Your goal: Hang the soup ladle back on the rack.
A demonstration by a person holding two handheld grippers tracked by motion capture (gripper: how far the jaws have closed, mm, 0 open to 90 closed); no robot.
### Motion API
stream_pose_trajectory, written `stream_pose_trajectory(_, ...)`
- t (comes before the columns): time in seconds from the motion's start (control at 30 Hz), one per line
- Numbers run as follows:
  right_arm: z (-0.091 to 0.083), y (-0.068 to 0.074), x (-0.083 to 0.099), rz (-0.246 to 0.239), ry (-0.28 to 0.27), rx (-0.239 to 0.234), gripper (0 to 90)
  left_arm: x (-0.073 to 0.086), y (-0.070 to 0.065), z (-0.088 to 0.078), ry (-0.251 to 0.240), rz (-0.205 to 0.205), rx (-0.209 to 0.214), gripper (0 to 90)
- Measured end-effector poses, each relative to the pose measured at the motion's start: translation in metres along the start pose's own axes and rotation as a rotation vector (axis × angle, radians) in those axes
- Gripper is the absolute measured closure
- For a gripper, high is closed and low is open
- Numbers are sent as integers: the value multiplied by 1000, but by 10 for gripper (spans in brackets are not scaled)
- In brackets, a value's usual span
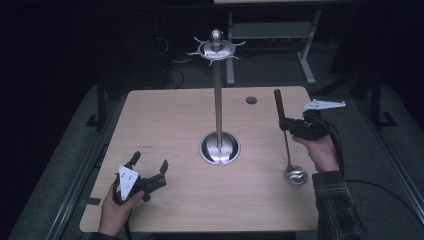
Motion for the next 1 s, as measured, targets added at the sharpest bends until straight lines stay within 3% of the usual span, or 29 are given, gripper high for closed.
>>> stream_pose_trajectory(0.37,-14,8,-5,-11,-64,-63,735,0,0,0,-1,0,2,2)
stream_pose_trajectory(0.73,-29,30,-16,-66,-134,-123,735,0,0,0,-1,2,1,3)
stream_pose_trajectory(1.0,-36,44,-23,-93,-152,-157,735,0,0,0,4,4,-2,3)
Point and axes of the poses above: each handheld gripper's, and its own axes: z roughly forward along the jaws, x roughly out of its underside, y roughly to its left, the point moved 4 cm from there along z, roughly forward along the jaws, and after that the axes turned 11 degrees about z, right-handed, at the moved point
